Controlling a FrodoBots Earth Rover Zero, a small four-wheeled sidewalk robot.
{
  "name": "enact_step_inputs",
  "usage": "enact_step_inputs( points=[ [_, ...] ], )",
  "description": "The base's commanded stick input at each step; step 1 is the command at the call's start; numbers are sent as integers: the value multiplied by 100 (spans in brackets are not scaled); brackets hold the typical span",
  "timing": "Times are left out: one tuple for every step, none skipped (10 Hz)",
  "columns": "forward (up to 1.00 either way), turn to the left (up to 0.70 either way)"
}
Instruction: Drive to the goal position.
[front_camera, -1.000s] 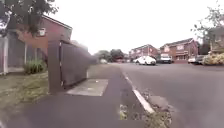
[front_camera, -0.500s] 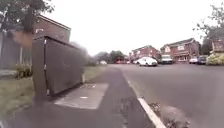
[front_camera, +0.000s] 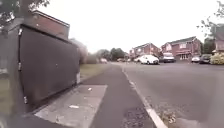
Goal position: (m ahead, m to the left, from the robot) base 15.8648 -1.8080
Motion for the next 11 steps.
enact_step_inputs(
  points=[
    [100, 0],
    [100, 0],
    [100, 0],
    [100, 0],
    [100, 0],
    [100, 0],
    [100, 0],
    [100, 0],
    [100, 0],
    [100, 0],
    [100, 0]
  ],
)
